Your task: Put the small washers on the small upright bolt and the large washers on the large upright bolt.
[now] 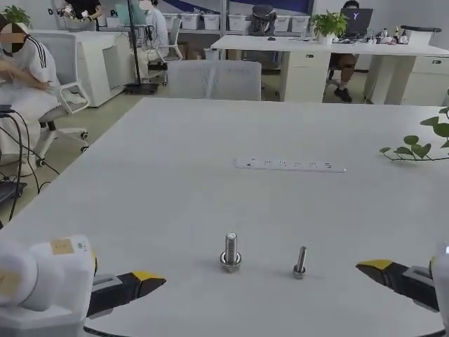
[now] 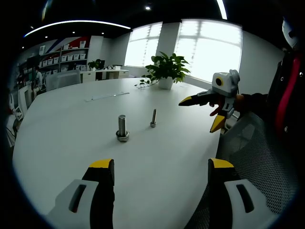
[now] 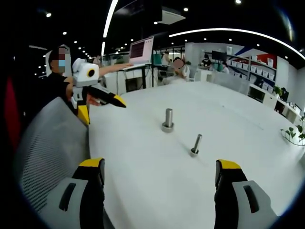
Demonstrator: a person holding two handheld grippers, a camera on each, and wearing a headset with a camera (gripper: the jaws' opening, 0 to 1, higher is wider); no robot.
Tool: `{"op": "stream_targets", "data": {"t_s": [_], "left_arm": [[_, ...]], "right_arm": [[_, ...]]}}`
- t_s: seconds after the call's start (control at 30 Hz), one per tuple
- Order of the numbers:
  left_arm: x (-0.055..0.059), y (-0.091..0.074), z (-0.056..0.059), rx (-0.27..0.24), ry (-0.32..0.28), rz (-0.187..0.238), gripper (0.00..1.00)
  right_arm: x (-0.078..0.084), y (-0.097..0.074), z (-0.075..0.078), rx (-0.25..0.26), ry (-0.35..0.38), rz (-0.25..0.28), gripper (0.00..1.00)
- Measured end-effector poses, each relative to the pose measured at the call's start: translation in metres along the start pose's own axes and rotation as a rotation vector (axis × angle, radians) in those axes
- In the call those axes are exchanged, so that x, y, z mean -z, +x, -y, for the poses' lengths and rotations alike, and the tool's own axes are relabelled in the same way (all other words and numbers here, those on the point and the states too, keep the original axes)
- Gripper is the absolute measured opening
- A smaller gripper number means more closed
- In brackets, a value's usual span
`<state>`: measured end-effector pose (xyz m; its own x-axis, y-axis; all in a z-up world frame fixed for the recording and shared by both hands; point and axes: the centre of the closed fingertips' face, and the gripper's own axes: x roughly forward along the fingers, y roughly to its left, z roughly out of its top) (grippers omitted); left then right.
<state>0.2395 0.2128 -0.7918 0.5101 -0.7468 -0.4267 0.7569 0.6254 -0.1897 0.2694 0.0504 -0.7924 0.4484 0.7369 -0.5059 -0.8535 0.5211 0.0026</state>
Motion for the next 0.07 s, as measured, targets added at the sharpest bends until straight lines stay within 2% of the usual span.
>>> {"op": "stream_targets", "data": {"t_s": [0.07], "left_arm": [[0.0000, -0.0004, 0.0000, -0.001, 0.001, -0.001, 0.80]], "right_arm": [[-0.0001, -0.0003, -0.0002, 0.001, -0.001, 0.000, 0.97]]}}
